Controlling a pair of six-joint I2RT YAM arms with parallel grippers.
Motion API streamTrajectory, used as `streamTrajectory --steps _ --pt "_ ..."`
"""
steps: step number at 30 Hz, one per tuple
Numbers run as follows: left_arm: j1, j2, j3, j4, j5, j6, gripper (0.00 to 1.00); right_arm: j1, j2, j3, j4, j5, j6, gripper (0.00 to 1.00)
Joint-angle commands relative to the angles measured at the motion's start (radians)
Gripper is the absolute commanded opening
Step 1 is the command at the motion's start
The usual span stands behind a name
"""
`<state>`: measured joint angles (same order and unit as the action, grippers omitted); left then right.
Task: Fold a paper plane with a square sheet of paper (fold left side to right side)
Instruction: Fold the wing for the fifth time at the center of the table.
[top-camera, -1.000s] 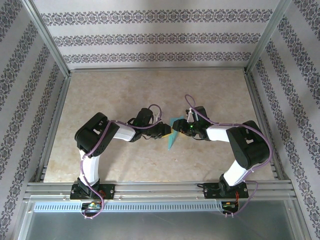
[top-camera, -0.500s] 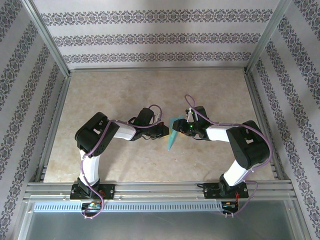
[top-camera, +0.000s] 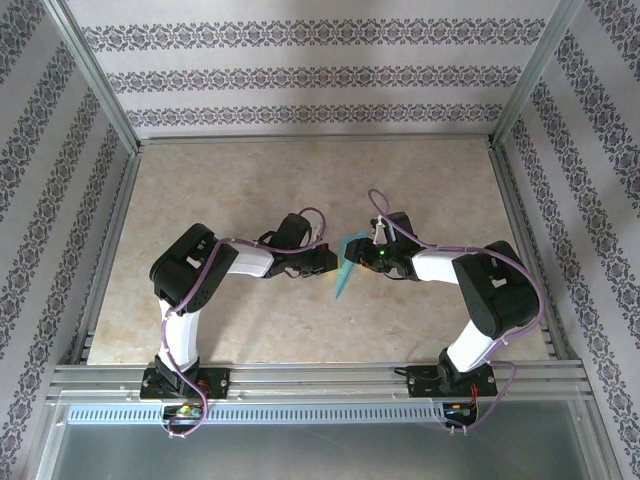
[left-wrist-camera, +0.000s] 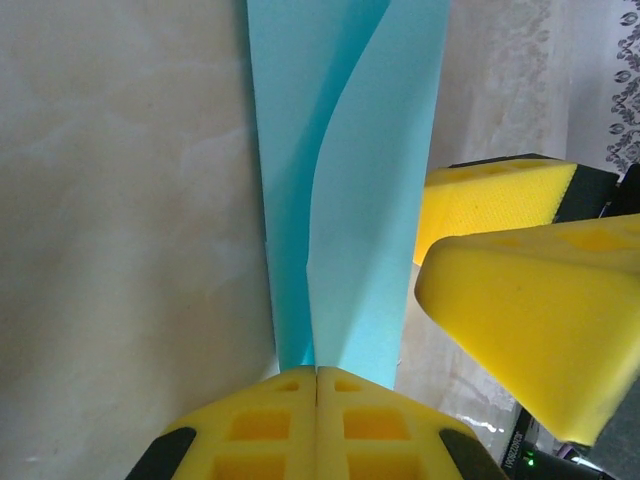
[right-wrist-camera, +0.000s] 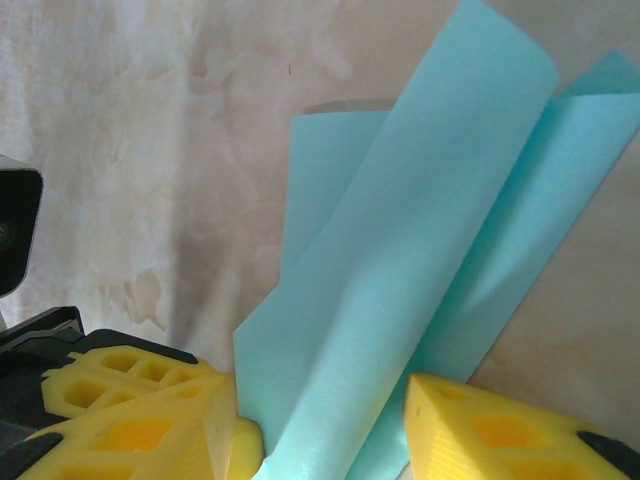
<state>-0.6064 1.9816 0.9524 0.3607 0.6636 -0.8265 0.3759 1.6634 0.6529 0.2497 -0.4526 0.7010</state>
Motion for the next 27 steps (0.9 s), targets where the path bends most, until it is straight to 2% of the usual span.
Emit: streamTrajectory --steps 1,14,27 --pt "0.011 0.018 0.027 -0.049 -0.016 0.046 0.02 0.018 0.047 0.002 -0.042 0.031 -0.026 0.49" --pt "0.010 0.050 0.049 -0.082 -0.021 0.064 0.01 0.020 0.043 0.010 -0.049 0.028 -0.028 0.50" --pt "0.004 0.072 0.114 -0.258 -0.091 0.115 0.00 0.018 -0.002 0.008 -0.058 0.032 -0.028 0.50"
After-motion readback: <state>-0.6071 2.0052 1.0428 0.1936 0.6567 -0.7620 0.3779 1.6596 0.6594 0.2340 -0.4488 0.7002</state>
